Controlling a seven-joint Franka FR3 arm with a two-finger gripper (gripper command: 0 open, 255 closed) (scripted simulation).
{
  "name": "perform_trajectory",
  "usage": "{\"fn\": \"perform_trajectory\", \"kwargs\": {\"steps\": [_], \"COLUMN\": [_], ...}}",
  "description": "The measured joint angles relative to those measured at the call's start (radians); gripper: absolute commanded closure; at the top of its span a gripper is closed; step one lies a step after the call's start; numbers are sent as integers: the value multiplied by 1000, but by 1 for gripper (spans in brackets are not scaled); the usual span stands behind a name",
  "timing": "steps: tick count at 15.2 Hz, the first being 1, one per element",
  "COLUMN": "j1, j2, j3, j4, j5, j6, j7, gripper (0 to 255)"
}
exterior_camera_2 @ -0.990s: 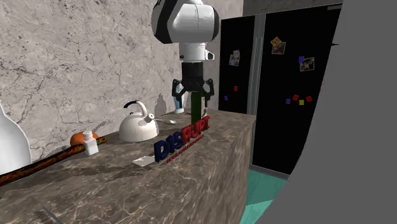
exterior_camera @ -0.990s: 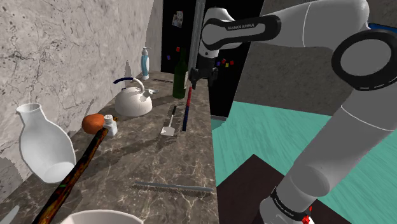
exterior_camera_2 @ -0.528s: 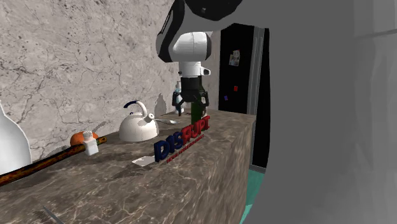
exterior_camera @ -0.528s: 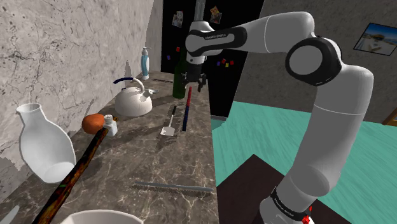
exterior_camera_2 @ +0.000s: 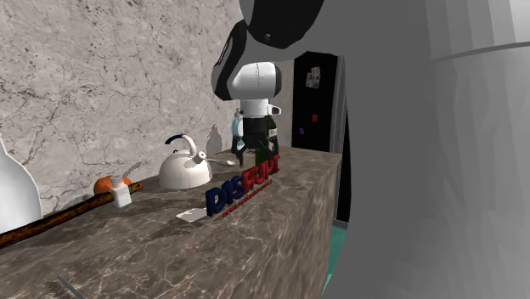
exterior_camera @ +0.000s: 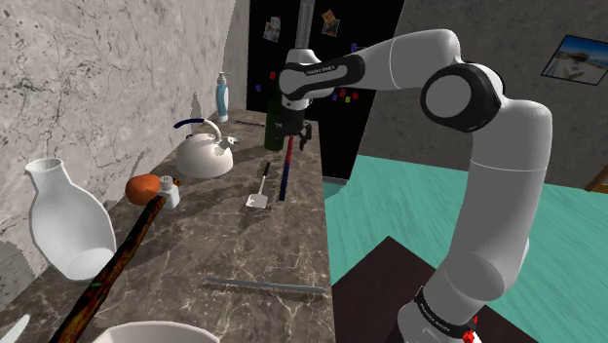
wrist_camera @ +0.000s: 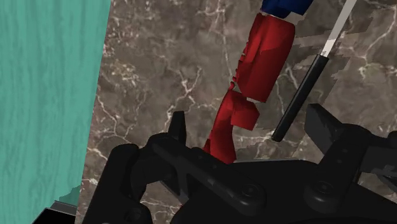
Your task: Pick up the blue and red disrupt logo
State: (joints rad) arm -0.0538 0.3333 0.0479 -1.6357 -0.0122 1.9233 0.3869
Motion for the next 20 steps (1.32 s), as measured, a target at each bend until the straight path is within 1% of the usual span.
{"fn": "perform_trajectory", "kwargs": {"steps": [1,2,12,20], "j1": [0,-1,-1,-1], "j2": [3,5,7,-13], "j3": [0,-1,-1,0], "j4": [-8,-11,-14,51], "j5": [0,0,0,1], "j6": [11,16,22,-64], "j7": [0,-1,-1,-2], "gripper": [0,255,255,255]}}
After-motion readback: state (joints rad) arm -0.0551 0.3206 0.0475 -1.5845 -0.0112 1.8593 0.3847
